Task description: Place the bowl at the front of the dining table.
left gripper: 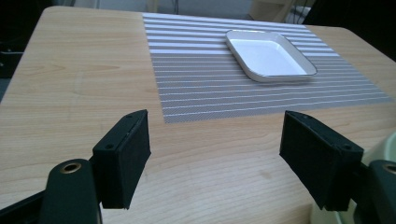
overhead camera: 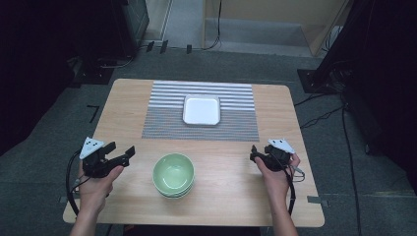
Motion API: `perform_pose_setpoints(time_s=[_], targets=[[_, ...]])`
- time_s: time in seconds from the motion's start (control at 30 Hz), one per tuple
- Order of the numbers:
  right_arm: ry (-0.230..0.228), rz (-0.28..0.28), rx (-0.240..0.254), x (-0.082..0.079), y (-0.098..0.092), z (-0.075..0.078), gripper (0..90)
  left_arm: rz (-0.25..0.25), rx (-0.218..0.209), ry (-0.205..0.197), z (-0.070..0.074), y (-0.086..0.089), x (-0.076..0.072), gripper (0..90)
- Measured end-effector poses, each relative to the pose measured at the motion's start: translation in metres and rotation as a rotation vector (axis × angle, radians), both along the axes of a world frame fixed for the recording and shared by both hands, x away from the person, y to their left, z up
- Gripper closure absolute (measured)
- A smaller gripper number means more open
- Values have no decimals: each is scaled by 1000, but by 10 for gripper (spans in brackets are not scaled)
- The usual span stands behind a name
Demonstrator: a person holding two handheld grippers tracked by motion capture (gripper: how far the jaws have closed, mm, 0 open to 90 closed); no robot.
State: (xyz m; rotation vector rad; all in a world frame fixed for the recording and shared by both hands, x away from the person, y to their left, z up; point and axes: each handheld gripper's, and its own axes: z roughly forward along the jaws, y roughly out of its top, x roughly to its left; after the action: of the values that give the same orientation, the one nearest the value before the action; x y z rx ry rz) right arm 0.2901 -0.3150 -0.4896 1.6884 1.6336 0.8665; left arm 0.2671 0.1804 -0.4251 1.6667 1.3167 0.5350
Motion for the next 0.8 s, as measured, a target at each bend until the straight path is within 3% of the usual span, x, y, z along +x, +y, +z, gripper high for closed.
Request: perform_pose_setpoints(time_s=[0.3, 0.47, 0.8], targets=[[-27, 54, 43, -6, 16, 15, 140, -48, -9, -15, 6, -10, -5, 274], [-45, 98, 62, -9, 30, 24, 141, -80, -10, -25, 6, -15, -7, 364], [-56, 167, 94, -15, 54, 34, 141, -122, -14, -21, 7, -24, -9, 388]])
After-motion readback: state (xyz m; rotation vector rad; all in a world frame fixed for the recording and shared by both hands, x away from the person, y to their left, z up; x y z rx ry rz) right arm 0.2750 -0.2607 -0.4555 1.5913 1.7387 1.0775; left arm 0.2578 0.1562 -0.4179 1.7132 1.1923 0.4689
